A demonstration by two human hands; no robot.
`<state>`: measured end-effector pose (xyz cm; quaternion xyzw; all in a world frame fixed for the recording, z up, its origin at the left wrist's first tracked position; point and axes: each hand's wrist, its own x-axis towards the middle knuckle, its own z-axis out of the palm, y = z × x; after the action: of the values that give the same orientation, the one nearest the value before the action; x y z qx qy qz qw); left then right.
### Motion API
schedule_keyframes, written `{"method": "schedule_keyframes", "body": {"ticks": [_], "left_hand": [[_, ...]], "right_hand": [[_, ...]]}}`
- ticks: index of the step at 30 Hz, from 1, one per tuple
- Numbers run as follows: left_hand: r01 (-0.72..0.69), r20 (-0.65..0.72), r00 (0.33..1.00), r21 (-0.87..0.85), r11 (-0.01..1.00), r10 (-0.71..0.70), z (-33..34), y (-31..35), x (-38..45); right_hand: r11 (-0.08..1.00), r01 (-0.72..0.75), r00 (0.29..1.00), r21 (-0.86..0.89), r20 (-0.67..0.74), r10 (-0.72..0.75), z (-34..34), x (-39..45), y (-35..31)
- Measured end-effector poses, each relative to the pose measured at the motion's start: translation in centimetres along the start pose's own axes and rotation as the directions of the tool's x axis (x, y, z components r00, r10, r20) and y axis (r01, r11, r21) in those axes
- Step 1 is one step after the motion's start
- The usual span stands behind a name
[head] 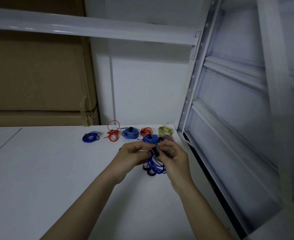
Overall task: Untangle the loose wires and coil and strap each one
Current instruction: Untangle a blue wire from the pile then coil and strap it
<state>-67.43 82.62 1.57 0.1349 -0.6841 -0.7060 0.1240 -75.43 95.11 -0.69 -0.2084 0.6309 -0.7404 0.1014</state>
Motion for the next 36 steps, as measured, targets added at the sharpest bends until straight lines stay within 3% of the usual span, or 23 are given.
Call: {"method": "schedule_keyframes", "body": {"ticks": [3, 12, 17, 23, 30, 36], "left_hand": [[0.072, 0.013, 0.997, -0.045, 0.996, -0.071, 0.0, 0.3, 0.1], [0.055, -0.062, 0.996, -0.107, 0.993, -0.062, 0.4, 0.0, 0.1], [-0.002, -0.053, 0.999, 0.103, 0.995, 0.008, 0.1, 0.8, 0.3], [-0.066, -0.053, 0.994, 0.421, 0.905, 0.097, 0.3, 0.8, 0.6], [-0.123, -0.025, 0.987, 0.539, 0.833, 0.161, 0.4, 0.3, 0.4], [-0.199, -0.02, 0.969, 0.536, 0.821, 0.247, 0.3, 1.0, -0.1]], "right_hand": [[0.999, -0.012, 1.0, -0.035, -0.018, 0.012, 0.0, -0.1, -0.1], [0.999, -0.036, 0.999, -0.005, -0.014, 0.036, 0.2, -0.4, -0.5], [0.979, -0.179, 0.984, 0.095, 0.004, 0.179, 0.2, -0.2, -0.3], [0.94, -0.291, 0.955, 0.176, 0.118, 0.274, -0.6, 0.2, -0.4], [0.972, -0.236, 0.959, 0.015, 0.166, 0.231, -1.4, 0.3, -0.9], [0.966, 0.134, 0.949, -0.223, 0.309, -0.06, -2.1, 0.4, -1.6]]}}
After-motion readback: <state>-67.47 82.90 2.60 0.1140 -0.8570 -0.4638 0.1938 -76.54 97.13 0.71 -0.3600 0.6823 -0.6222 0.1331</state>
